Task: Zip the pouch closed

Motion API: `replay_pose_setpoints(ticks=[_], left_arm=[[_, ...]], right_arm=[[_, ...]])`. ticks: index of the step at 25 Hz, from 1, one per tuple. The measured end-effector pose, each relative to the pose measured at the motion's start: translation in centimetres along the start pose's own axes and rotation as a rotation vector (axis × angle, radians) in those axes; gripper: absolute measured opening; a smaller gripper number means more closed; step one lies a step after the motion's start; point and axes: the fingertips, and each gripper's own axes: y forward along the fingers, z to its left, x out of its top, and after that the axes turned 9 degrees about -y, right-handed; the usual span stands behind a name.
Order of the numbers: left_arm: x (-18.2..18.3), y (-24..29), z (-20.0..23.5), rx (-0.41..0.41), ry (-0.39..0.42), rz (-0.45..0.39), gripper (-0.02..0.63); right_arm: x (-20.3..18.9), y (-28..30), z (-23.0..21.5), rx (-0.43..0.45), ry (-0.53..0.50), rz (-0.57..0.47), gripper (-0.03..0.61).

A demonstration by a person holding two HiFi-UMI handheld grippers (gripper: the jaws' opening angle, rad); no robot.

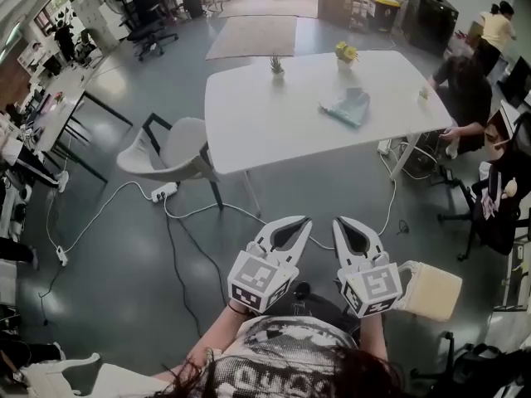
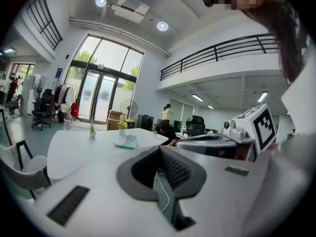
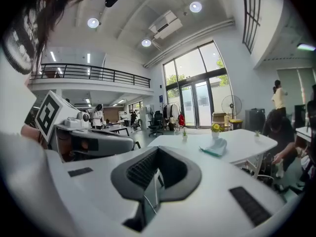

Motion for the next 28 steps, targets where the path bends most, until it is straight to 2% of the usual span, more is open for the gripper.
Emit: replay_pose_setpoints(ticks=[6, 11, 15, 20, 28], left_arm=[[-0.7, 1.3, 0.0, 0.015, -0.014, 0.024, 0.011], [0.7, 2.0, 0.9, 0.013, -0.052, -0.021, 0.011], [1.1, 3.6, 2.9, 0.025, -0.058, -0.012, 0.011], [1.8, 8.3, 6.1, 0.009, -0.084, 0.001, 0.011], [5.2, 16.8, 12.7, -0.038, -0.049, 0.057, 0.011]], right_arm=[[-1.4, 0.2, -2.0, 0.002, 0.036, 0.008, -0.009], [-1.6, 1.2, -3.2, 0.017, 0.049, -0.001, -0.008], [-1.9, 3.2, -4.4, 0.026, 0.058, 0.019, -0.009], [-2.4, 7.0, -7.4, 0.015, 0.048, 0.047, -0.009], [-1.6, 15.2, -13.4, 0.010, 0.075, 0.084, -0.009]])
